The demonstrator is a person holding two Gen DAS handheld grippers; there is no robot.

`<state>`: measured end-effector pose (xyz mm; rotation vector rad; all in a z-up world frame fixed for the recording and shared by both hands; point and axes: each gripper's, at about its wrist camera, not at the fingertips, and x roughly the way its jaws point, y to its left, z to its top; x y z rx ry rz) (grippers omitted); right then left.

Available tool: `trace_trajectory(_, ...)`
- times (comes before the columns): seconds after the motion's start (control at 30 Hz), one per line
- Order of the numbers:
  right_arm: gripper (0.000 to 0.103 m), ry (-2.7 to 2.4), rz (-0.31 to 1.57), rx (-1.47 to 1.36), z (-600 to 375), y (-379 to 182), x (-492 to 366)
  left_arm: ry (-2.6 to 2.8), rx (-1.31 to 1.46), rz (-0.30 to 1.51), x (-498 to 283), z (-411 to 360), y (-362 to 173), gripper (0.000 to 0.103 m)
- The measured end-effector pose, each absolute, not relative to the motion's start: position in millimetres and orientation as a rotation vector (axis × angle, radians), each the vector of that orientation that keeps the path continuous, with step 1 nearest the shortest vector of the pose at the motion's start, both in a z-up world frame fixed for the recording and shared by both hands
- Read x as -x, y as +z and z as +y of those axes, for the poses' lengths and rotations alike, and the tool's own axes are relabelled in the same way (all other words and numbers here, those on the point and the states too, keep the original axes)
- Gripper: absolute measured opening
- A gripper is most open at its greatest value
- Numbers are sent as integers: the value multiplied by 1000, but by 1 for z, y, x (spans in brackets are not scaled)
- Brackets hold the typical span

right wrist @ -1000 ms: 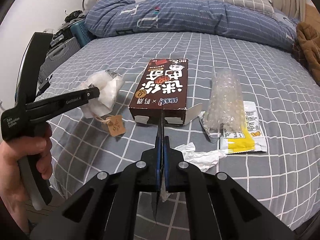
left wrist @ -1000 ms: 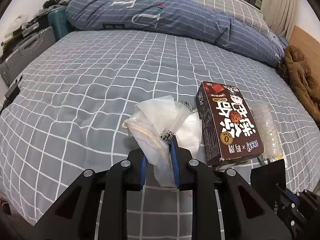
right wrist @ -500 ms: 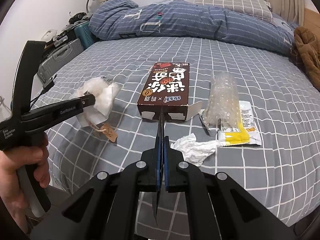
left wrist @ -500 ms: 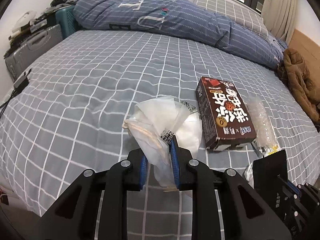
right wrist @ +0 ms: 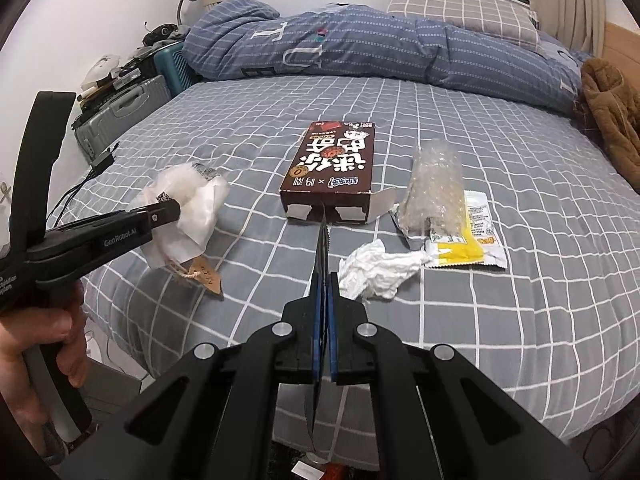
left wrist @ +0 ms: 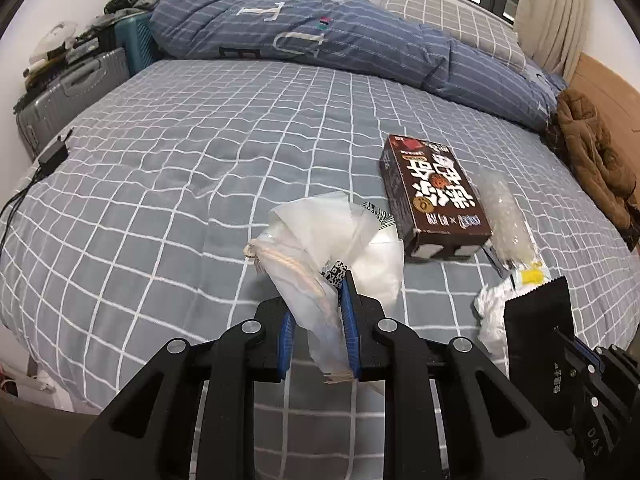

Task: Collect trash
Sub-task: 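Lift the tissue bag and black packet and carry them to the bin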

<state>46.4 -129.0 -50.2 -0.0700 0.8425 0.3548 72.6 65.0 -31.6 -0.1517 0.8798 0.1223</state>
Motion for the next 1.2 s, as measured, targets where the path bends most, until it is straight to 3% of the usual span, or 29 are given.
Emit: trace_trajectory(1.2, 2, 355, 815, 64, -149, -34, 36, 59, 162, 899, 57, 31, -31, 20)
